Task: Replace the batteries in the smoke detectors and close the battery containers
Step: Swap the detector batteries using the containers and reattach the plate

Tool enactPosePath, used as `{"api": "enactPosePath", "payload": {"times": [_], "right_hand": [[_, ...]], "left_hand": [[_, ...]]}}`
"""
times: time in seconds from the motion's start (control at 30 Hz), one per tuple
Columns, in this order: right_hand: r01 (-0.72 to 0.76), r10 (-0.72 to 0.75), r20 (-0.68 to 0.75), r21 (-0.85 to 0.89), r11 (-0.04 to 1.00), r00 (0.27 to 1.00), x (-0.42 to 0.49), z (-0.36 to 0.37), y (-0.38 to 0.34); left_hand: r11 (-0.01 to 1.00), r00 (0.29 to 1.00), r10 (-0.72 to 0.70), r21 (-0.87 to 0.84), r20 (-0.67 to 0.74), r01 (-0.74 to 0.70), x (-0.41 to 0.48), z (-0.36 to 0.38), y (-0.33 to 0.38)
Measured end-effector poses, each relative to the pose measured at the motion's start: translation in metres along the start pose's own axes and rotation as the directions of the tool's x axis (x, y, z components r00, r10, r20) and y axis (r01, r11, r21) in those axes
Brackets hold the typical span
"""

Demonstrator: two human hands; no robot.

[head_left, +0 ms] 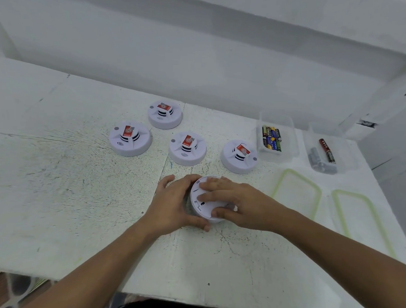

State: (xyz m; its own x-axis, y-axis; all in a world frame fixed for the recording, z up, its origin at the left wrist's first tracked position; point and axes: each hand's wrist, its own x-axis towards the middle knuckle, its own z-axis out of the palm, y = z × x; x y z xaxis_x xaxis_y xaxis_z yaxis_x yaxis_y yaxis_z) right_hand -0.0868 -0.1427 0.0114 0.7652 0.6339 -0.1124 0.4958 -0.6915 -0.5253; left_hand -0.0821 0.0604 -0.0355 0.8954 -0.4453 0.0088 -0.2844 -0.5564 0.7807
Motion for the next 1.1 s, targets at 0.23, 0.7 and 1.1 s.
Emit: {"api": "enactPosePath", "payload": {"times": [0.23, 0.7, 1.1], "right_hand": [[0.041, -0.037, 0.056, -0.067, 0.997, 0.998, -0.002, -0.003, 0.002], [0.176, -0.171, 0.044, -0.313, 0.933, 0.984, -0.006, -0.003, 0.01], [0.172, -0.196, -0.033, -0.352, 0.92, 0.98, -0.001, -0.013, 0.012]], "left_hand": [[0.996, 0.999, 0.002, 0.084, -0.052, 0.002, 0.001, 0.002, 0.004], [0.991, 0.998, 0.059, 0.115, 0.022, -0.061, 0.012, 0.002, 0.014], [0.988, 0.987, 0.151, 0.026, -0.048, -0.15, 0.012, 0.012, -0.005]]}}
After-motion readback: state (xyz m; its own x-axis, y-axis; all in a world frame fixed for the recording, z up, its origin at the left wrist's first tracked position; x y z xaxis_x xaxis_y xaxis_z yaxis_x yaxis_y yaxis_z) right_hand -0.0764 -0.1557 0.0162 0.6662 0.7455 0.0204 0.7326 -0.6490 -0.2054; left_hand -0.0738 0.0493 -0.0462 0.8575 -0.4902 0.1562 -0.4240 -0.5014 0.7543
